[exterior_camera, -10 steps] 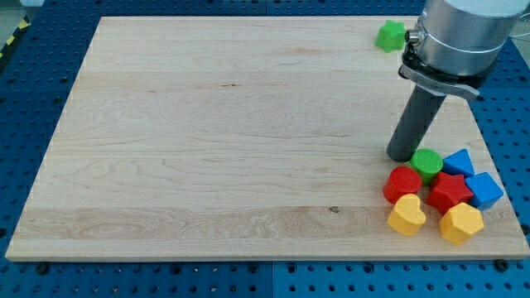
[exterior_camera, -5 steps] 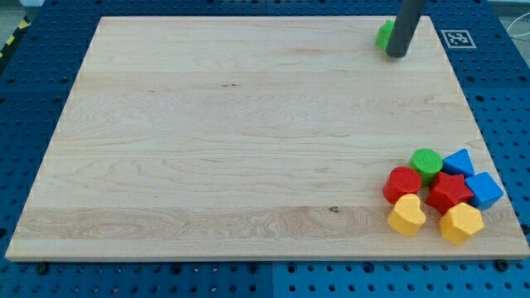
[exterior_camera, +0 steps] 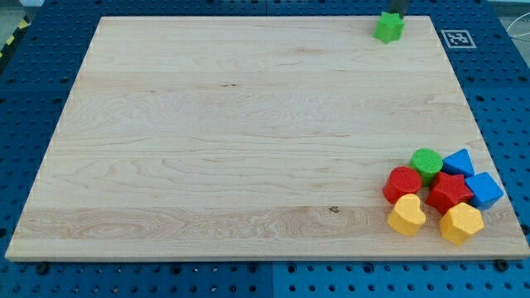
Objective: Move green star towards center right
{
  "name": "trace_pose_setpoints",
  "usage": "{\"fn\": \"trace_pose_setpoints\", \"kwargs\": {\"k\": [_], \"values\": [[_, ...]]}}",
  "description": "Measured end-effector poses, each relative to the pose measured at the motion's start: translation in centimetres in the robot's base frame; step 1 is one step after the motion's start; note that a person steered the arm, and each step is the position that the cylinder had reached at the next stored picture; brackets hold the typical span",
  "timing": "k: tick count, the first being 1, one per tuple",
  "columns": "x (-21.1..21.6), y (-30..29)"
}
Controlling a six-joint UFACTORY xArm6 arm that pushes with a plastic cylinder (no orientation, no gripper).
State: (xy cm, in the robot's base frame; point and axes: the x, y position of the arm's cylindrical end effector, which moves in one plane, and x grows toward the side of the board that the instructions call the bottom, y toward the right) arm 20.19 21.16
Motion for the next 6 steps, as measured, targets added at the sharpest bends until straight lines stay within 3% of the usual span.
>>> {"fn": "trace_pose_setpoints", "kwargs": {"k": [2, 6], "values": [[5.3, -2.0], [9.5, 5.3]]}}
